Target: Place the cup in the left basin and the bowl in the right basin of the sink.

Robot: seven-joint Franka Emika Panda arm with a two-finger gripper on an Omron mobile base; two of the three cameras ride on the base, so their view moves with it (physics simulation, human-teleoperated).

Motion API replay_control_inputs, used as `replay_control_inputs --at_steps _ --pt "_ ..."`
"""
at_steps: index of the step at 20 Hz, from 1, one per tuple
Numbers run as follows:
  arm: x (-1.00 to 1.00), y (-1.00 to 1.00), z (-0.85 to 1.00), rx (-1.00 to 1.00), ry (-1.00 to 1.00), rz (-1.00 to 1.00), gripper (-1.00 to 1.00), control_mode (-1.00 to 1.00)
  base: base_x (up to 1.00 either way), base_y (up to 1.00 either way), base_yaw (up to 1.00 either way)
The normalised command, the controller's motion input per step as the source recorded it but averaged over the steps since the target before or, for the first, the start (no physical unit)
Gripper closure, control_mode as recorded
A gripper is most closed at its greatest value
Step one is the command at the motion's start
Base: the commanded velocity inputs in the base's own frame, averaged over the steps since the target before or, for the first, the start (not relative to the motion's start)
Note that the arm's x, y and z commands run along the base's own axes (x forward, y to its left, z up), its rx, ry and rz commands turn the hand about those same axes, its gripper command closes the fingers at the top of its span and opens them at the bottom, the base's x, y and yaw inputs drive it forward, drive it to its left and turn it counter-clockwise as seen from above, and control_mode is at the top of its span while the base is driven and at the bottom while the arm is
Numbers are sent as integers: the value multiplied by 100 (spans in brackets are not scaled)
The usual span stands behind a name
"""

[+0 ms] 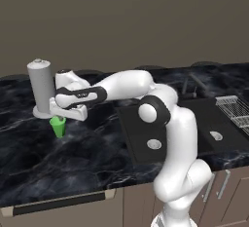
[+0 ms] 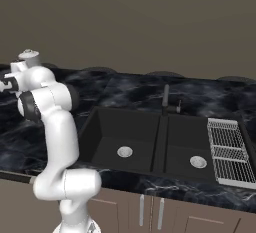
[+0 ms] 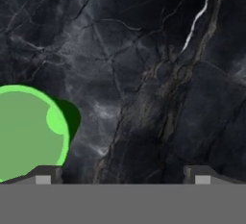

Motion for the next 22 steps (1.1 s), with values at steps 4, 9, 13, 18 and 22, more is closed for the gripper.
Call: replay_control_inputs --at_steps 4,9,13,18,22 --pt "0 17 -19 0 0 -4 -100 -100 0 0 0" --pt "6 0 -9 0 0 0 -100 -100 0 0 0" --pt "13 0 -2 0 -4 -1 -100 -100 0 0 0" --pt "7 0 -15 -1 -5 -2 -100 -100 0 0 0" --pt "8 0 -20 -1 -4 -2 -100 -100 0 0 0"
